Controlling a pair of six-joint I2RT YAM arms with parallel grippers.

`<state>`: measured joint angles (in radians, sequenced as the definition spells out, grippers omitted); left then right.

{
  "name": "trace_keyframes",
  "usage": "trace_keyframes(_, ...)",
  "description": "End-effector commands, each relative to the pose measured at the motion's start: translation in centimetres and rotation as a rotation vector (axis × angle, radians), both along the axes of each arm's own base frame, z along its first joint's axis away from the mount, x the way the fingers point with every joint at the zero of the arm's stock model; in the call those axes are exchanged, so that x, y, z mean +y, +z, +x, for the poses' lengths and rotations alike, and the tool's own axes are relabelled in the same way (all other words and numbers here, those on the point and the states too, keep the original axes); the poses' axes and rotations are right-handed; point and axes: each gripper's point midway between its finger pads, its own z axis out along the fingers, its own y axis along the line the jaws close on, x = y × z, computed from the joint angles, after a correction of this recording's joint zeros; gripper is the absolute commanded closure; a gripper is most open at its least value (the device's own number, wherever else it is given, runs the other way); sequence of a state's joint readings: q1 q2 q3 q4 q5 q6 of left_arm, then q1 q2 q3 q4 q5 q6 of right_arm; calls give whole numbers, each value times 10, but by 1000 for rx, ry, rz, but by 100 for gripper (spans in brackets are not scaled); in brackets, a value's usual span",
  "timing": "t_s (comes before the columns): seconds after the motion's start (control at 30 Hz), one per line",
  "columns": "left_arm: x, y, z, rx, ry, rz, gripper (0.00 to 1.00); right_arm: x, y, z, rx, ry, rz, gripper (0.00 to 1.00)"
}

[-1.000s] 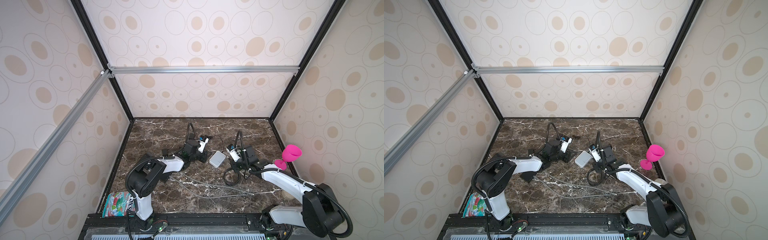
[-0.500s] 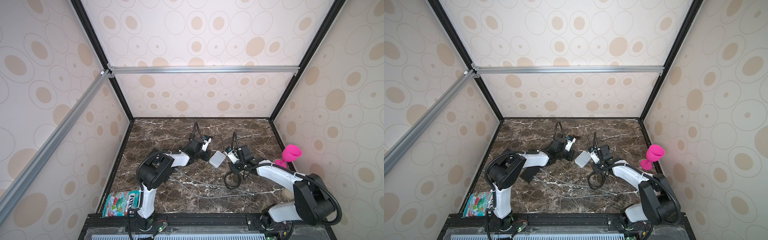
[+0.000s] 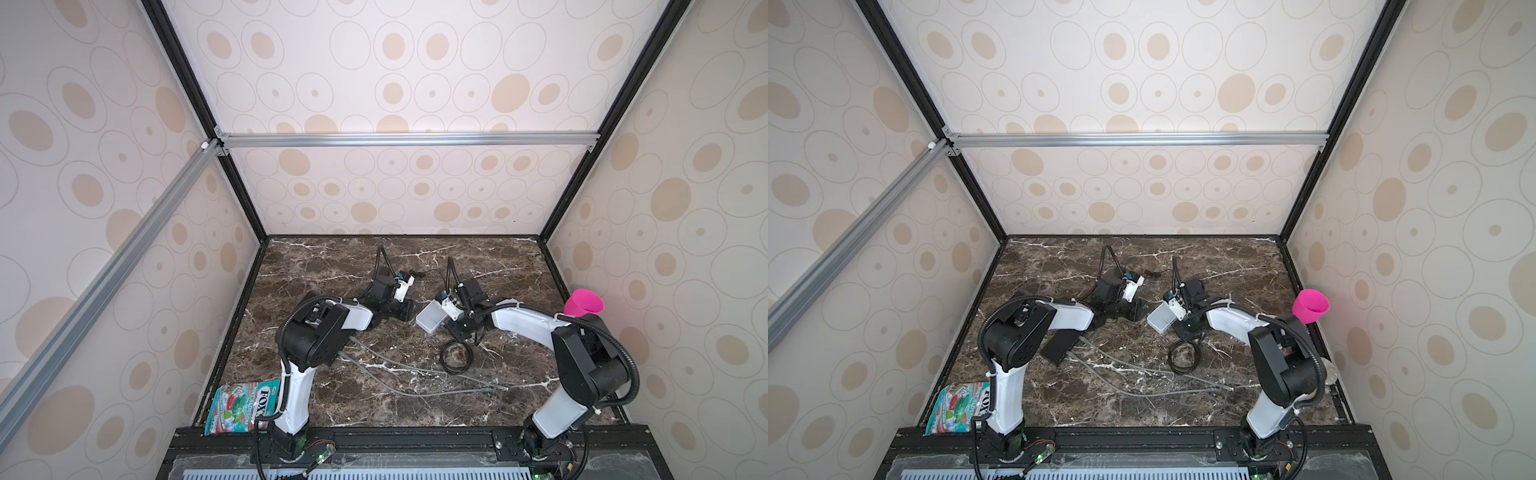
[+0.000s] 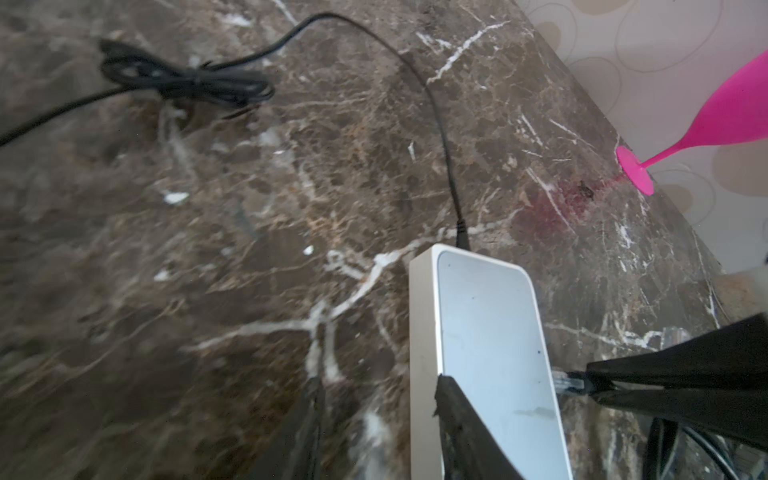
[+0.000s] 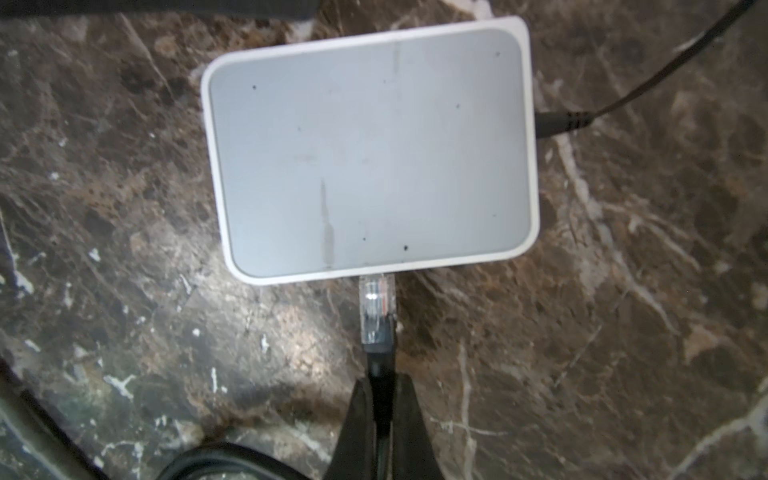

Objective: Insert the plug into the switch port
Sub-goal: 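Push the clear plug toward the router port while the left holds the router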

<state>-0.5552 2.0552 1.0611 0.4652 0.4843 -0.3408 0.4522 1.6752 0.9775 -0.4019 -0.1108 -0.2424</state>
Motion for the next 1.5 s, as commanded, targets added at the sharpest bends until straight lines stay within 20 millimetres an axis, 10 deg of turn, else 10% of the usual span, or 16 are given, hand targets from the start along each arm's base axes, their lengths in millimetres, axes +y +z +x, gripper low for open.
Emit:
trace_keyframes(0.0, 1, 25, 5, -78, -5, -103, 56, 18, 5, -4, 35, 57, -7, 100)
trace_keyframes(0.8, 33, 79, -25, -346, 27, -293, 55, 48, 19, -16, -76, -117, 201, 100)
trace_keyframes(1.47, 10, 17, 22, -133, -25, -132, 54, 43, 10, -15, 17, -82, 264, 100)
